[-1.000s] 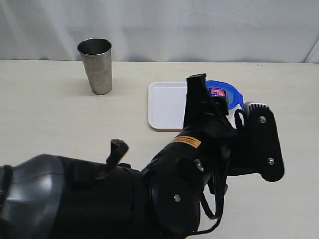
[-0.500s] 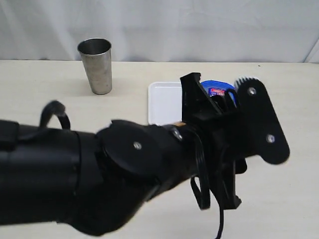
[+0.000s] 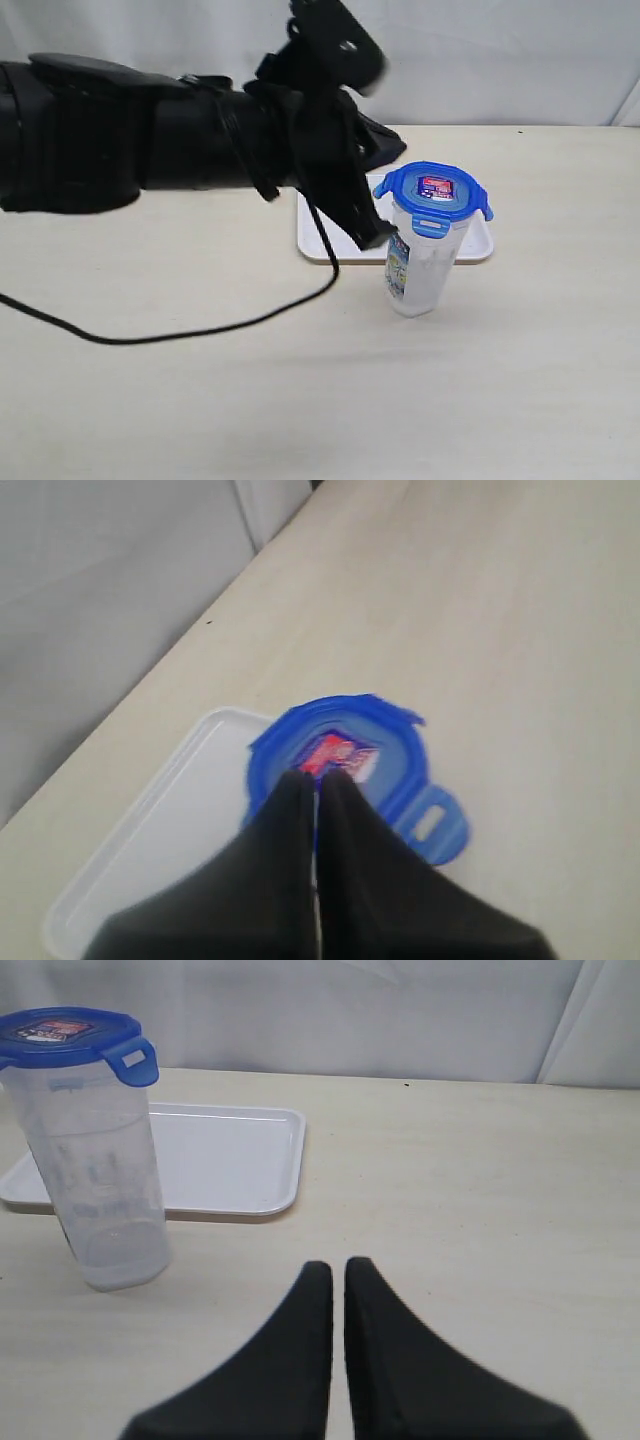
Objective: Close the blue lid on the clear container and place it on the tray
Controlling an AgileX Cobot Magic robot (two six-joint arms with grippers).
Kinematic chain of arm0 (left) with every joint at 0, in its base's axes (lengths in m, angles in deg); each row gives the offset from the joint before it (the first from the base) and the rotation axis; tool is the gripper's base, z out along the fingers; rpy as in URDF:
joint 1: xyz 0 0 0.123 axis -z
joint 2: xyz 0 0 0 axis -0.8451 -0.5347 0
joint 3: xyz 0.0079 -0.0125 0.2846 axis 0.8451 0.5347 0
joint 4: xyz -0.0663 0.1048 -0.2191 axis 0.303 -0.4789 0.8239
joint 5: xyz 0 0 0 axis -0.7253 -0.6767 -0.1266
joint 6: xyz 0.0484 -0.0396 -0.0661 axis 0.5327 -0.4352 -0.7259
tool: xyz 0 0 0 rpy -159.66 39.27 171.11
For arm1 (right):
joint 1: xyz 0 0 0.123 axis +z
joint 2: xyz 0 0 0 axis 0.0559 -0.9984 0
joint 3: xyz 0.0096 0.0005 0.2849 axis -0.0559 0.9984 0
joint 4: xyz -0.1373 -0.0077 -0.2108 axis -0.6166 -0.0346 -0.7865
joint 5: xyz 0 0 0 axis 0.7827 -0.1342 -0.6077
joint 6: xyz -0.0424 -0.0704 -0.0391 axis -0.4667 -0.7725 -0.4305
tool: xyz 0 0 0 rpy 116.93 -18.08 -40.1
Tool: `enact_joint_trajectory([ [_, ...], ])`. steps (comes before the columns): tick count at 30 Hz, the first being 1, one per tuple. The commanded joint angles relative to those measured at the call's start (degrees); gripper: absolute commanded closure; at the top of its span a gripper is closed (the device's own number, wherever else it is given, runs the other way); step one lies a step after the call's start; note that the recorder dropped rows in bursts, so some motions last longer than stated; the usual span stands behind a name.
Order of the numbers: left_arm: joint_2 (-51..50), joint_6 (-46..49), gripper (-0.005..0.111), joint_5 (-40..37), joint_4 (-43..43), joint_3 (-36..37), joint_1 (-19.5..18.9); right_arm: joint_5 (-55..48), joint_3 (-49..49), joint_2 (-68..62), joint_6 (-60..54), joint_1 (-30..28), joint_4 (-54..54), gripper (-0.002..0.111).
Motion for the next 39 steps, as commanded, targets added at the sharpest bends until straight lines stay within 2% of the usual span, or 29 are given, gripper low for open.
enact_joint_trajectory([
  [1, -1.0, -2.9, 0.107, -15.5, 0.5, 0.1, -9.2, 0.1, 0.2, 0.3, 0.0, -0.1, -0.4, 0.104],
  [4, -4.3, -3.4, 0.107, -30.3, 0.5, 0.1, -15.8, 0.1, 0.2, 0.3, 0.0, -0.1, -0.4, 0.104],
  [6, -7.0, 0.0, 0.107, -38.9, 0.5, 0.1, -18.8, 0.1, 0.2, 0.3, 0.0, -0.1, -0.4, 0.104],
  [8, -9.9, 3.8, 0.107, -42.5, 0.5, 0.0, -20.7, 0.1, 0.2, 0.3, 0.0, -0.1, -0.4, 0.104],
  [13, -16.3, 3.8, 0.107, -38.7, 0.5, -3.5, -21.8, 0.1, 0.2, 0.3, 0.0, -0.1, -0.4, 0.104],
  [22, -24.7, 3.8, 0.107, -37.1, 0.5, -13.0, -21.7, 0.1, 0.2, 0.3, 0.0, -0.1, -0.4, 0.104],
  [29, -26.7, 3.8, 0.107, -37.9, 0.5, -14.3, -21.7, 0.1, 0.2, 0.3, 0.0, -0.1, -0.4, 0.104],
  [35, -27.2, 3.8, 0.107, -37.7, 0.5, -14.5, -19.1, 0.1, 0.2, 0.3, 0.0, -0.1, -0.4, 0.104],
  [39, -27.2, 3.8, 0.107, -31.7, 0.5, -15.6, -17.1, 0.1, 0.2, 0.3, 0.0, -0.1, -0.4, 0.104],
])
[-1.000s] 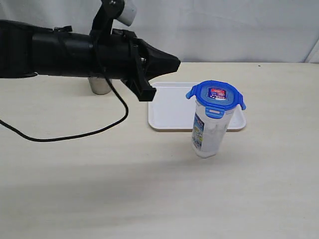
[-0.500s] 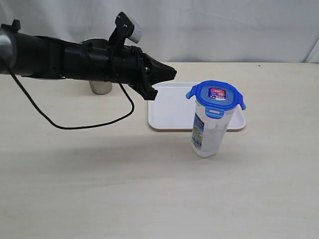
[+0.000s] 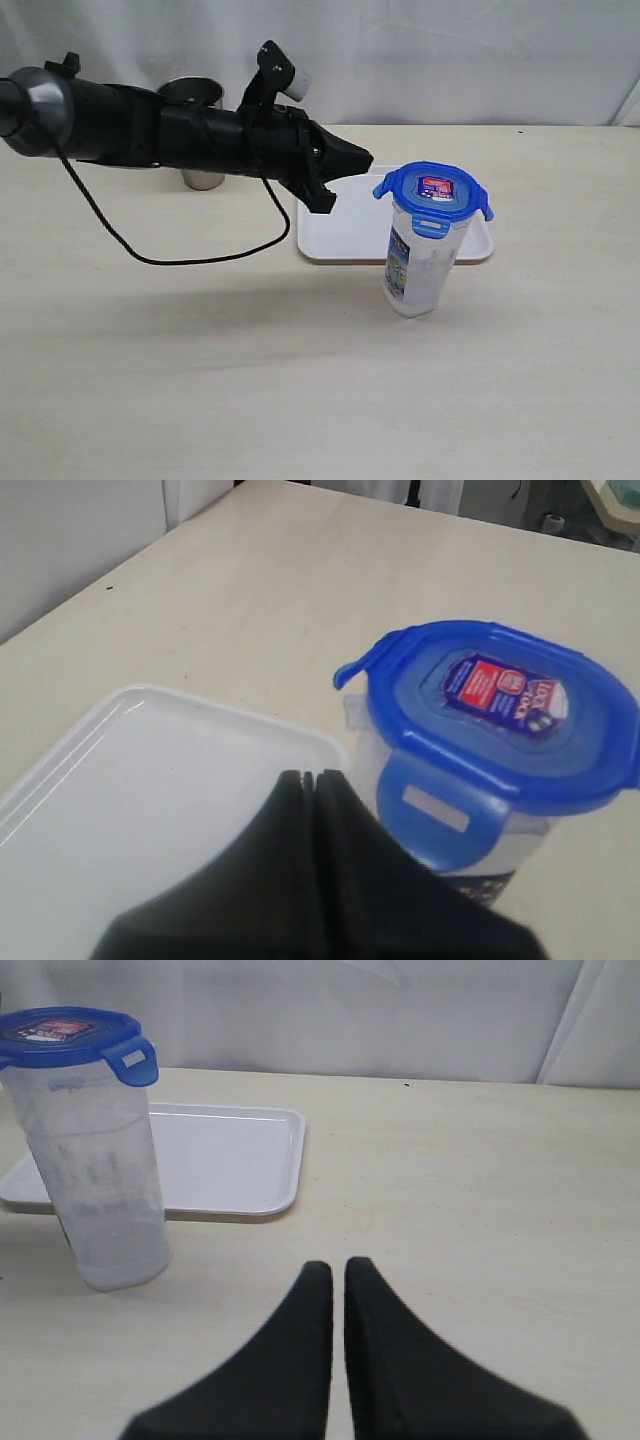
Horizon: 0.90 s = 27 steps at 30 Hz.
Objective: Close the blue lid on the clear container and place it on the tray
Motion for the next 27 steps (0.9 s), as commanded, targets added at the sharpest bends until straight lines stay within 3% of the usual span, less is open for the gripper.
enact_joint_trajectory([
  [1, 0.0, 1.8, 0.107, 6.0, -0.1, -1.3, 2.5, 0.1, 0.2, 0.3, 0.0, -0.1, -0.4, 0.104],
  [6, 0.0, 1.7, 0.107, 5.8, -0.9, -1.3, 3.6, 0.1, 0.2, 0.3, 0.0, -0.1, -0.4, 0.104],
  [12, 0.0, -3.9, 0.107, 5.6, -8.0, -1.3, 3.6, 0.1, 0.2, 0.3, 0.0, -0.1, -0.4, 0.104],
  [20, 0.0, -4.5, 0.107, 4.6, -8.0, -1.3, 3.6, 0.1, 0.2, 0.3, 0.0, -0.1, -0.4, 0.104],
  [27, 0.1, -5.7, 0.107, 10.1, -8.0, -1.3, 3.6, 0.1, 0.2, 0.3, 0.0, -0.1, -0.4, 0.104],
])
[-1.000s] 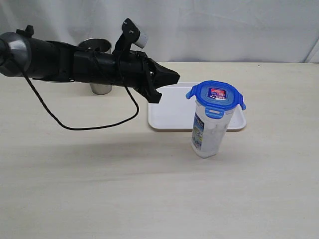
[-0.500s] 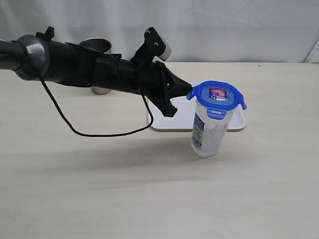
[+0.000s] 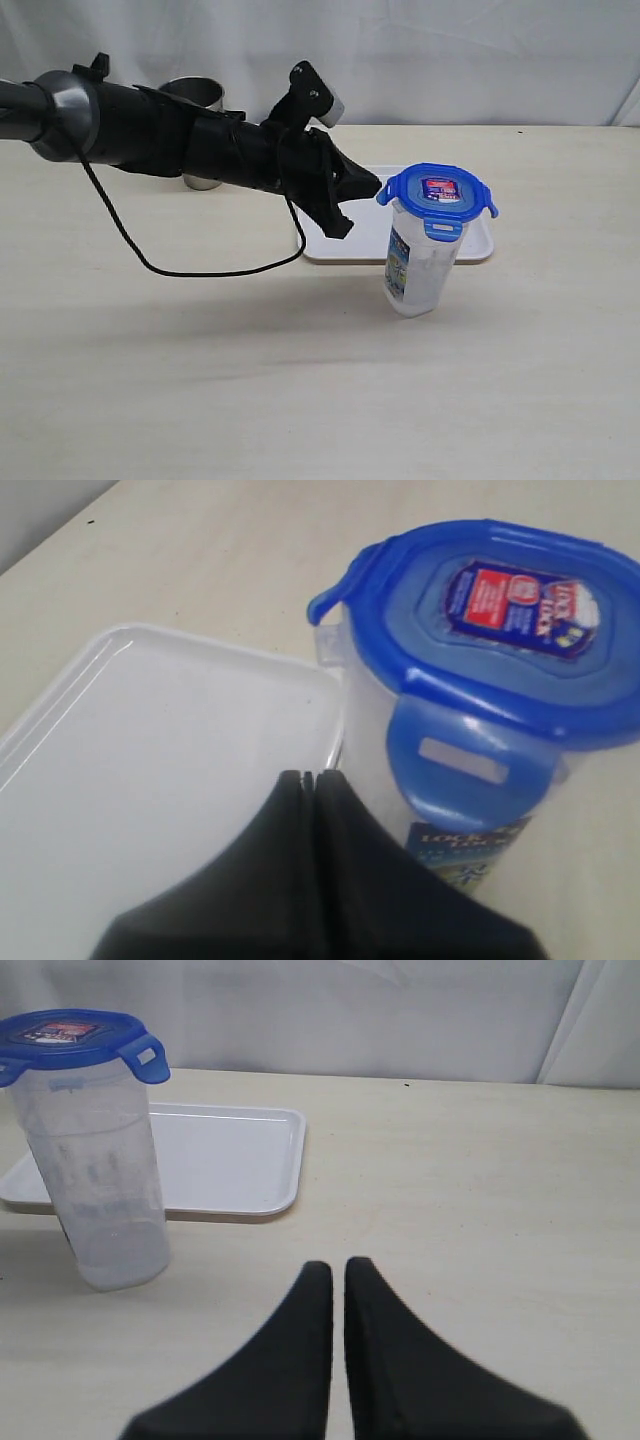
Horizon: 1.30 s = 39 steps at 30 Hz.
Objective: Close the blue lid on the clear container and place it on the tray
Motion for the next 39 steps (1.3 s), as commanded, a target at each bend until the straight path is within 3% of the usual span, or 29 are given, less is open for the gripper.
enact_joint_trajectory([
  [1, 0.1, -1.0, 0.107, 1.9, 0.0, -0.5, 0.2, 0.1, 0.2, 0.3, 0.0, -0.1, -0.4, 0.104],
  [17, 0.2, 0.1, 0.107, 1.0, 0.1, -0.5, -2.2, 0.1, 0.2, 0.3, 0.0, -0.1, -0.4, 0.104],
  [24, 0.2, 5.4, 0.107, 0.7, 2.0, -0.6, -2.8, 0.1, 0.2, 0.3, 0.0, -0.1, -0.4, 0.104],
  [35, 0.2, 6.5, 0.107, -3.8, 4.2, -2.8, -3.6, 0.1, 0.2, 0.3, 0.0, -0.1, -0.9, 0.104],
  [39, 0.2, 6.5, 0.107, -7.2, 2.7, -2.8, -3.7, 5.0, 0.2, 0.3, -0.8, -0.1, -2.8, 0.104],
])
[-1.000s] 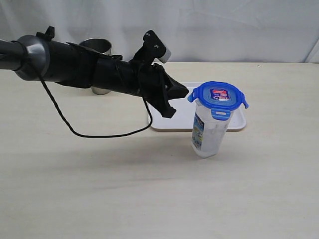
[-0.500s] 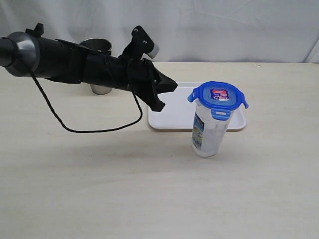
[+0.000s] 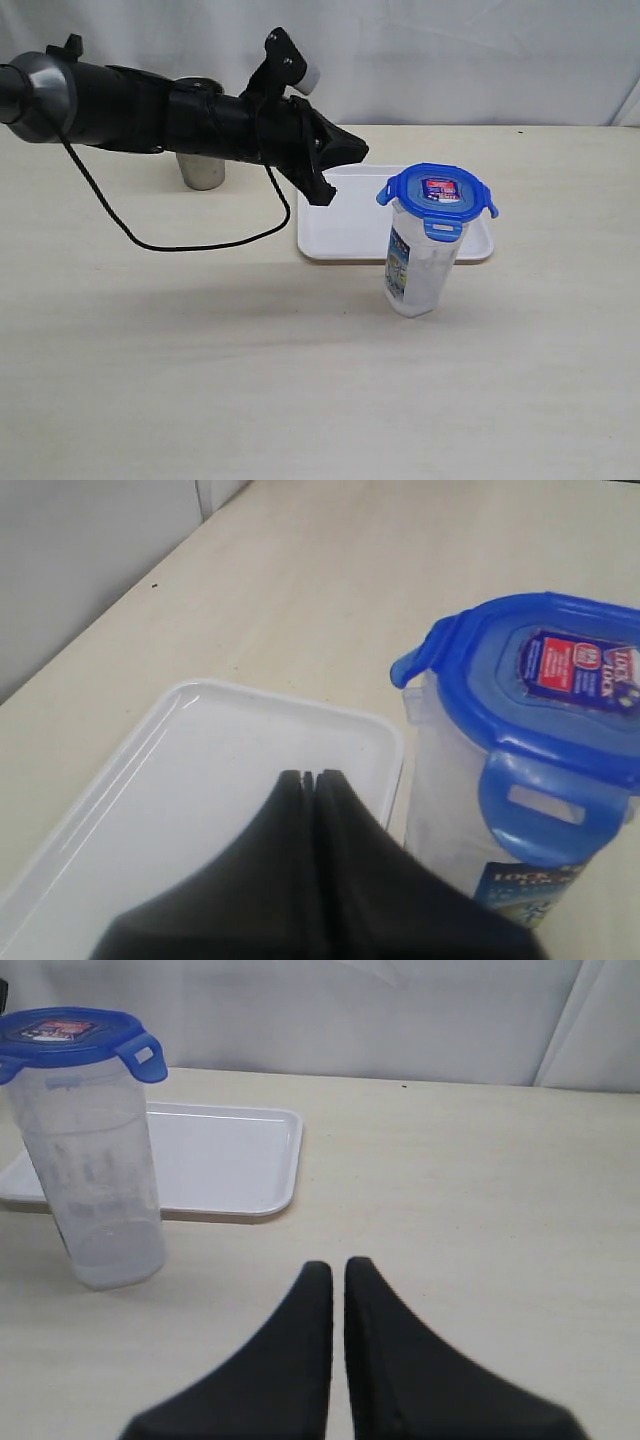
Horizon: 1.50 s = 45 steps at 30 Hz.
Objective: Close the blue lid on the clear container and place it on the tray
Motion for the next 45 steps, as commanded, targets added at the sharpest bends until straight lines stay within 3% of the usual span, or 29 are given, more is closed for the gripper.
enact_joint_trajectory([
  [1, 0.1, 1.8, 0.107, -4.4, -0.6, -0.5, -0.3, 8.3, 0.2, 0.3, -0.7, -0.1, -1.6, 0.104],
  [8, 0.1, 1.8, 0.107, -5.6, -3.0, -0.5, -0.3, 29.5, 0.2, 0.3, 0.4, -0.1, -1.3, 0.104],
  [11, 0.1, 1.8, 0.107, -5.5, -3.1, -0.5, -0.3, 36.2, 0.2, 0.3, 9.1, -0.1, 1.7, 0.104],
  [13, 0.1, 1.8, 0.107, -5.6, -3.1, -0.5, -0.3, 37.4, 0.2, 0.3, 17.0, -0.1, 5.1, 0.104],
  [18, 0.1, 1.8, 0.107, -6.0, -3.1, -0.5, -0.3, 43.2, 0.2, -0.7, 19.6, -0.1, -1.7, 0.104],
  [24, 0.0, 1.8, 0.107, -6.0, -3.1, -0.5, -0.3, 44.1, -5.1, -15.9, 22.4, -0.1, -2.4, 0.104],
  [29, 0.0, 1.8, 0.107, -6.0, -3.1, -0.5, -0.3, 37.1, -13.5, -32.5, 29.1, -0.1, -16.2, 0.104],
  [34, 0.0, 1.8, 0.107, -3.5, -3.1, -0.5, -0.3, 41.7, -15.4, -43.9, 43.8, -0.1, -36.9, 0.104],
  [42, 0.0, 1.8, 0.107, -2.6, -3.1, -0.5, -0.3, 46.0, -27.0, -61.4, 79.5, -0.1, -81.2, 0.104],
  [45, 0.0, 1.8, 0.107, -2.6, -3.1, -0.5, -0.3, 47.4, -28.9, -65.1, 81.9, -0.1, -84.1, 0.104],
])
